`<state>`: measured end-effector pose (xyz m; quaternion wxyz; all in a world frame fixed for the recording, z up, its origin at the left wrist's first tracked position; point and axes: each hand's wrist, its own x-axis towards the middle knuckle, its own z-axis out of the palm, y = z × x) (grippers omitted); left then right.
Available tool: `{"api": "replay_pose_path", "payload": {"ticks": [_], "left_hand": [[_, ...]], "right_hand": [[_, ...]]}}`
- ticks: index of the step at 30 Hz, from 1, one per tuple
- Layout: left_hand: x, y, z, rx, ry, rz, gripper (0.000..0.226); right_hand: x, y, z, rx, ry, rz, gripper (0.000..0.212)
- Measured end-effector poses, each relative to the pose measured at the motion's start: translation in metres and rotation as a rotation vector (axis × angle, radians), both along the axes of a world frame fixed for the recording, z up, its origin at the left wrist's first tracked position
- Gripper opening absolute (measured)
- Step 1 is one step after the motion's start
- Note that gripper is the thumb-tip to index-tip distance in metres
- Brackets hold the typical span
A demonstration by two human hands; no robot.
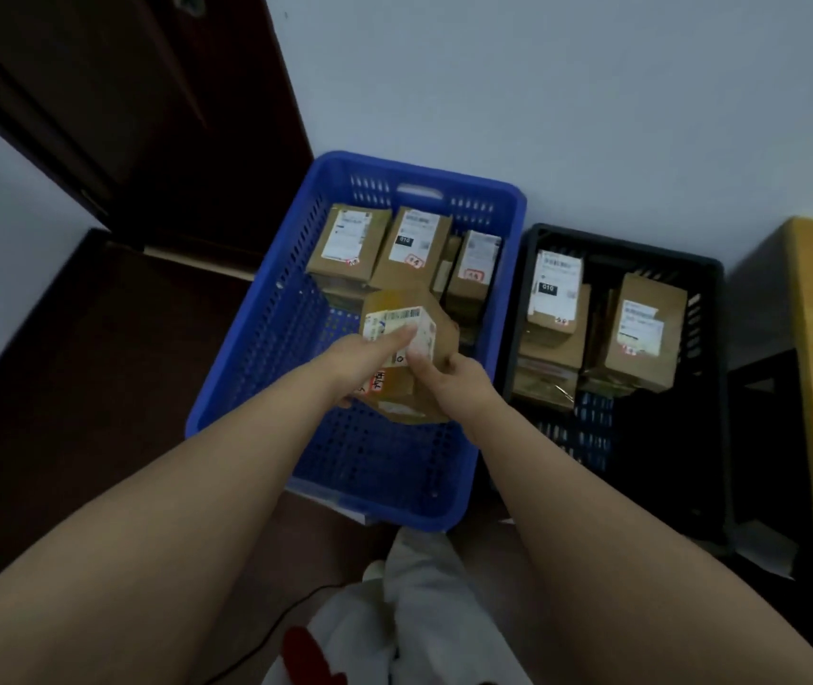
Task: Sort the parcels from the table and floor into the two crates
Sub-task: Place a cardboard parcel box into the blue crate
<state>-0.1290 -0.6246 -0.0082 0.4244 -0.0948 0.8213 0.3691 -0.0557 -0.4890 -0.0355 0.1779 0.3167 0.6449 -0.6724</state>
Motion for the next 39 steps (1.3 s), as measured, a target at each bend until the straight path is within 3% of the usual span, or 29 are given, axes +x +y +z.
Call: {"api": "replay_pose_path", "payload": {"ticks": [2, 4, 7, 10, 14, 20, 23, 27, 39], "left_hand": [[-0.021, -0.001, -0.007, -0.077, -0.018, -0.018, 0.091], [-0.041, -0.002, -0.017, -0.121, -0.036, -0.027, 0.086], [-0.065, 0.003, -0.038, -0.089, -0.026, 0.01, 0.062], [-0.079, 0.012, -0.063, 0.041, -0.082, 0.117, 0.054], [-0.092, 0.023, -0.099, 0.202, -0.179, 0.147, 0.046], [-0.107, 0.034, -0.149, 0.361, -0.372, 0.071, 0.028], [-0.111, 0.034, -0.177, 0.374, -0.385, -0.018, 0.033], [-0.111, 0.035, -0.21, 0.375, -0.352, -0.172, 0.038], [-0.126, 0.056, -0.263, 0.343, -0.245, -0.346, 0.046]], "right_hand": [[-0.02, -0.001, -0.011, 0.004, 0.003, 0.029, 0.056], [-0.037, -0.001, -0.022, -0.024, -0.015, 0.045, 0.05], [-0.055, 0.005, -0.037, -0.018, -0.072, -0.006, 0.068], [-0.062, 0.015, -0.059, -0.006, -0.178, -0.117, 0.091], [-0.061, 0.022, -0.094, -0.13, -0.301, -0.296, 0.097], [-0.063, 0.011, -0.141, -0.365, -0.327, -0.626, 0.08], [-0.062, -0.003, -0.164, -0.435, -0.279, -0.86, 0.073], [-0.065, -0.022, -0.195, -0.462, -0.225, -1.091, 0.039], [-0.094, -0.014, -0.243, -0.469, -0.135, -1.284, 0.05]]}}
